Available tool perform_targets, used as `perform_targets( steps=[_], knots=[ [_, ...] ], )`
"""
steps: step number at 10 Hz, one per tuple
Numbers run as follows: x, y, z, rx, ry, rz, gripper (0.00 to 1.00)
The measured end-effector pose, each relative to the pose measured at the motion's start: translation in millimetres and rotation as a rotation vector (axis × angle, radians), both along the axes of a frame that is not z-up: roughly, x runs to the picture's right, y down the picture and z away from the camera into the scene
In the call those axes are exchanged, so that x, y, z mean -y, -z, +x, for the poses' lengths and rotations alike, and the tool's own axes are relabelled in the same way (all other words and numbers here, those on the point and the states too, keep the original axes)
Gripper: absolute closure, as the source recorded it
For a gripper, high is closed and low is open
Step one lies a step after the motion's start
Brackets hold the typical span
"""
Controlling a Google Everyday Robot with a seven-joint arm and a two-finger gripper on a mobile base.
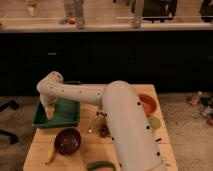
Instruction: Place apple in purple bowl
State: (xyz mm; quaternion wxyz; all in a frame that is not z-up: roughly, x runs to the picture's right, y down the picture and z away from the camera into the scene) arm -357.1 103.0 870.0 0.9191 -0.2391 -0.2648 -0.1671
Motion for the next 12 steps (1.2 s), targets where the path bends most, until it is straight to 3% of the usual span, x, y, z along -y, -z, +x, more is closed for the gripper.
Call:
perform_targets(
  steps=[7, 12],
  knots=[
    [15.3, -21.2, -14.7, -0.007, 0.011, -0.01, 0.2],
    [20.9, -32.7, -6.4, -0.018, -0.008, -0.03, 0.2]
  ],
)
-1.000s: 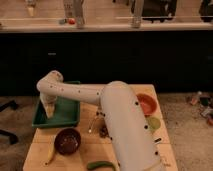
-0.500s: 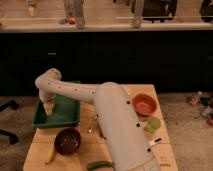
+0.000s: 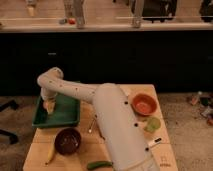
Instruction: Place apple in purple bowl
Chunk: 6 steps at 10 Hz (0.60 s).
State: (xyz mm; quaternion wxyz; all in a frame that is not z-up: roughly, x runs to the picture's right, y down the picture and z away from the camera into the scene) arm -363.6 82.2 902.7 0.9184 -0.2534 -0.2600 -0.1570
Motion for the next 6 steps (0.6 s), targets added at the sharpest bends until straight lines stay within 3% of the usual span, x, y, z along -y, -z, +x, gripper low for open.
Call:
perform_targets(
  steps=[6],
  knots=[
    [-4.0, -10.1, 8.9, -0.006, 0.005, -0.03, 0.2]
  ],
)
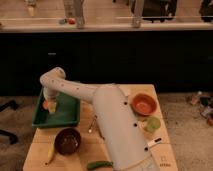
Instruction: Place apple in purple bowl
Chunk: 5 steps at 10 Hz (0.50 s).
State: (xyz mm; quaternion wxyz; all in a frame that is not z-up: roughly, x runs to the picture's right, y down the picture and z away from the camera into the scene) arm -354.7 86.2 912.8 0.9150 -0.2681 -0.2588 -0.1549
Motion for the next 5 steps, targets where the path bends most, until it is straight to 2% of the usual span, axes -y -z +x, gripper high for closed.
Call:
perform_targets(
  steps=[2, 4, 5],
  knots=[
    [-1.8, -1.9, 0.6, 0.006, 0.006, -0.006, 0.26],
    [-3.1, -2.1, 0.6, 0.015, 0.004, -0.011, 0.48],
    [-3.2, -2.6, 2.4, 0.018, -0.001, -0.013, 0.56]
  ],
)
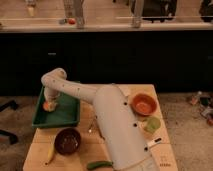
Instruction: Place apple in purple bowl
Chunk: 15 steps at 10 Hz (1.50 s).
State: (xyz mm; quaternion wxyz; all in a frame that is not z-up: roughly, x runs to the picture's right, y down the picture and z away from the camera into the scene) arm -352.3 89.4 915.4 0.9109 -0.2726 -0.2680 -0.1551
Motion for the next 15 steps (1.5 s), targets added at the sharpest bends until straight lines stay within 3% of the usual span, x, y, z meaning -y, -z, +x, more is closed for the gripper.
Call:
perform_targets(
  steps=[3, 5, 11, 15],
  knots=[
    [0.3, -0.9, 3.5, 0.009, -0.012, -0.003, 0.88],
    [0.5, -0.3, 5.5, 0.012, -0.015, 0.0, 1.0],
    [6.8, 18.5, 5.4, 0.016, -0.005, 0.041, 1.0],
    [19.5, 44.7, 9.3, 0.015, 0.01, 0.08, 1.0]
  ],
)
